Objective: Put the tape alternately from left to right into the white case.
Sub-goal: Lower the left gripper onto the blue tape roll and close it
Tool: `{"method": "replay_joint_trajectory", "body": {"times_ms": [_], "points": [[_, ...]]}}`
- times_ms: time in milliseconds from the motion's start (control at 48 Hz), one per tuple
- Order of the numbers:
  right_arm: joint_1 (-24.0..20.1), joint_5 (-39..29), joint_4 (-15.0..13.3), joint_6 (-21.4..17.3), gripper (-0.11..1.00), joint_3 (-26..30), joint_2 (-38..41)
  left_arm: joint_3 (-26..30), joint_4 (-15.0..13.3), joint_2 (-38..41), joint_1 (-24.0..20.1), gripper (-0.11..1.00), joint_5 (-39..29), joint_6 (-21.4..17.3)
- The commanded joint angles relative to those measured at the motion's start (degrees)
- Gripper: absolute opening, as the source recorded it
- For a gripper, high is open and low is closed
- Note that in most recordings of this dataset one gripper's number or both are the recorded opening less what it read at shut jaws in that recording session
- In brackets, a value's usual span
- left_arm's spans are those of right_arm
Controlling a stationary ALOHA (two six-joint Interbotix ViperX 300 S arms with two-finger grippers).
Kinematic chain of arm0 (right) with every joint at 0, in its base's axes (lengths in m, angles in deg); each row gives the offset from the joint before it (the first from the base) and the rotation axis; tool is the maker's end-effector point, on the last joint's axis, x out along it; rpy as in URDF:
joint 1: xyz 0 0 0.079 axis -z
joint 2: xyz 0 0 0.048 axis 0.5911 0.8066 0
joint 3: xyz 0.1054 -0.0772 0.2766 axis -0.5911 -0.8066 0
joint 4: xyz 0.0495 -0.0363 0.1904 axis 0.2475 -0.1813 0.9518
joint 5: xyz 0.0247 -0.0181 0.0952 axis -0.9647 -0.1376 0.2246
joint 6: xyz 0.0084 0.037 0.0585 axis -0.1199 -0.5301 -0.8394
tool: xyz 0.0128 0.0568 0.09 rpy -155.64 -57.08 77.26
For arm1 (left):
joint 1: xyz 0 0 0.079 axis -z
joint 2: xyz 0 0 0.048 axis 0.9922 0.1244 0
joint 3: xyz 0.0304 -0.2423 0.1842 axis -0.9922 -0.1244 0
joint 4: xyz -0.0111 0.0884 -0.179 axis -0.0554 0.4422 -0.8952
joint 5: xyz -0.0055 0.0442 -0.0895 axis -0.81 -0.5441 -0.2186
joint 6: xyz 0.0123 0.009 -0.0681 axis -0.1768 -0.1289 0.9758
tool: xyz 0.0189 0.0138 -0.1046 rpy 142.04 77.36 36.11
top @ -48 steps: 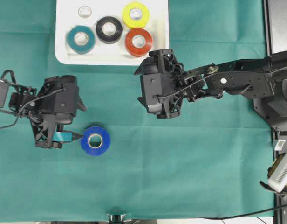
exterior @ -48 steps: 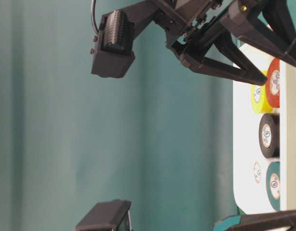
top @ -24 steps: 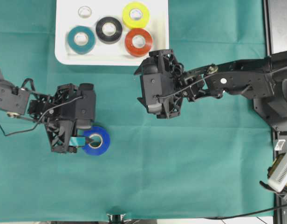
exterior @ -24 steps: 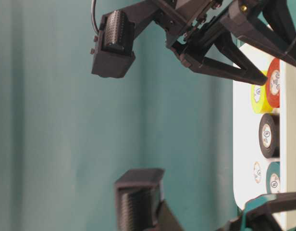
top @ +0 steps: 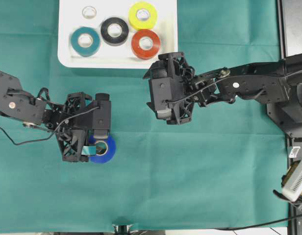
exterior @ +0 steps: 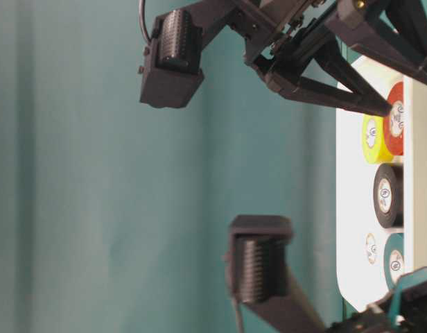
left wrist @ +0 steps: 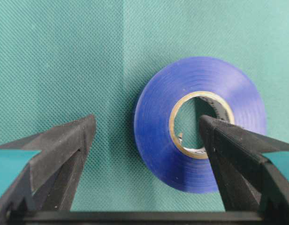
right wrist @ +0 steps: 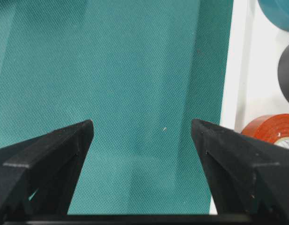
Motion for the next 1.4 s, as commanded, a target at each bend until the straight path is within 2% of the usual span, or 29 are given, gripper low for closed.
{"method": "replay_joint_trajectory", "body": {"times_ms": [0, 333, 438, 521, 729, 1021, 1376], "points": [[-0.1, 0.4, -0.2, 0.1, 0.82, 0.6, -1.5, 1.1, -0.1, 0.2, 0.4, 0.99, 0.3, 0.0], [-0.1, 0.3, -0.2, 0.1, 0.82, 0.5, -1.4, 1.2, -0.1, 1.0, 0.4, 0.99, 0.2, -0.1], [-0.1, 0.3, -0.2, 0.2, 0.82, 0.6, -1.4, 1.2, 0.0, 0.6, 0.4, 0.96, 0.3, -0.2], [-0.1, 0.3, -0.2, 0.2, 0.82, 0.5, -1.5, 1.2, 0.0, 0.4, 0.4, 0.84, 0.3, -0.4], [-0.1, 0.3, -0.2, 0.1, 0.82, 0.5, -1.5, 0.4, 0.0, -0.4, 0.3, 0.28, 0.3, -0.4], [-0.1, 0.2, -0.2, 0.1, 0.82, 0.5, -1.5, 0.1, 0.0, -1.7, 0.4, 0.28, 0.3, -0.4], [-0.1, 0.1, -0.2, 0.1, 0.82, 0.6, -1.5, 0.3, 0.1, -10.1, 0.1, 0.28, -2.1, -0.8]]}}
